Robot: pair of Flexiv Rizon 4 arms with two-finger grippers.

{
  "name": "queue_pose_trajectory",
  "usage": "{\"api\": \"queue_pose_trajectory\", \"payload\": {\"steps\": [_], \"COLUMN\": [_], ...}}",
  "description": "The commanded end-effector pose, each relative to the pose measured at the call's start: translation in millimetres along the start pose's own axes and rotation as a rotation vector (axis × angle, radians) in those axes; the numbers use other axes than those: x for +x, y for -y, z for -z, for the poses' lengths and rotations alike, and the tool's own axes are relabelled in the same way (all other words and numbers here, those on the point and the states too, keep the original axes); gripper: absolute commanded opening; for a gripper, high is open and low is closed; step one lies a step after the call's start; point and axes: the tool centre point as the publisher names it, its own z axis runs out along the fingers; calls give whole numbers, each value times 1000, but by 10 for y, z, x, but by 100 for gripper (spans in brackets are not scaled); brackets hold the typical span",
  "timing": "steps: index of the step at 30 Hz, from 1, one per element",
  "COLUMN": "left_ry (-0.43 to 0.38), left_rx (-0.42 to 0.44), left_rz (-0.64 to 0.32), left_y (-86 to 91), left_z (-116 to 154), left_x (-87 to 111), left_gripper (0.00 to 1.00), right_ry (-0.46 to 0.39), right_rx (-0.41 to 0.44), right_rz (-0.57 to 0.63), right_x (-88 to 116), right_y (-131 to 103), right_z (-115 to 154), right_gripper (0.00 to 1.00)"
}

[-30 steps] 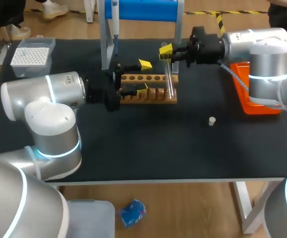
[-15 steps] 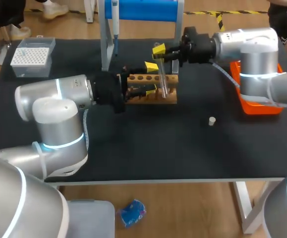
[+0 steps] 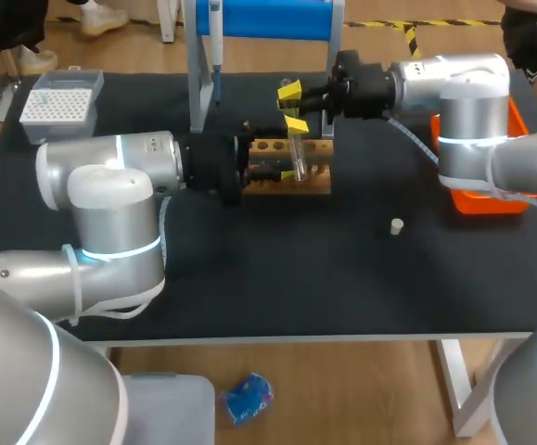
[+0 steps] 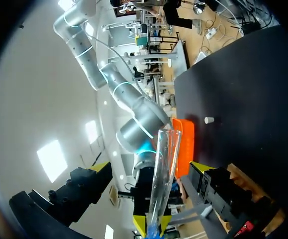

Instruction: Invert the test tube, pick up the pipette, mount the tip to pipette, aspirate from beaker and dispense into the tube, eject the tip, return the pipette, and cap with the stopper.

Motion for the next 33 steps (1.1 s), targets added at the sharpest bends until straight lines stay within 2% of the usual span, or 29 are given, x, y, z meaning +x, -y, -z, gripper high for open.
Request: {"api": "queue_pose_trajectory", "payload": {"steps": [1,5,8,10,14,20,21,22,23,30,31,32,33], "left_ry": [-4,-9,-11,-19,-34,-43,-44,-44,-45,-44,-44,-45,-44], "left_rx": [4,15,18,28,37,40,44,44,48,54,55,56,56], "left_rz": [2,12,13,16,24,34,38,38,41,38,38,39,39], "left_y": [-5,0,-4,-7,-3,3,7,9,11,10,10,10,8], "left_z": [-54,-61,-63,-65,-70,-63,-64,-66,-67,-68,-68,-67,-64], "left_x": [15,30,34,35,58,86,90,92,96,99,99,98,92], "left_gripper": [95,82,61,58,45,35,23,16,0,0,0,0,0], "right_ry": [-4,-6,-8,-7,-7,-6,-7,-6,-6,-8,-10,-10,-12], "right_rx": [3,4,7,7,7,8,8,9,10,10,8,7,5], "right_rz": [-1,-3,-6,-8,-10,-15,-17,-19,-20,-26,-30,-30,-30], "right_x": [-41,-41,-48,-51,-54,-60,-62,-66,-68,-69,-65,-61,-58], "right_y": [-41,-42,-31,-29,-25,-18,-16,-11,-8,-2,-1,-1,0], "right_z": [-21,-40,-50,-50,-46,-41,-41,-43,-47,-47,-44,-41,-37], "right_gripper": [0,0,0,0,0,0,0,0,0,0,24,100,100]}}
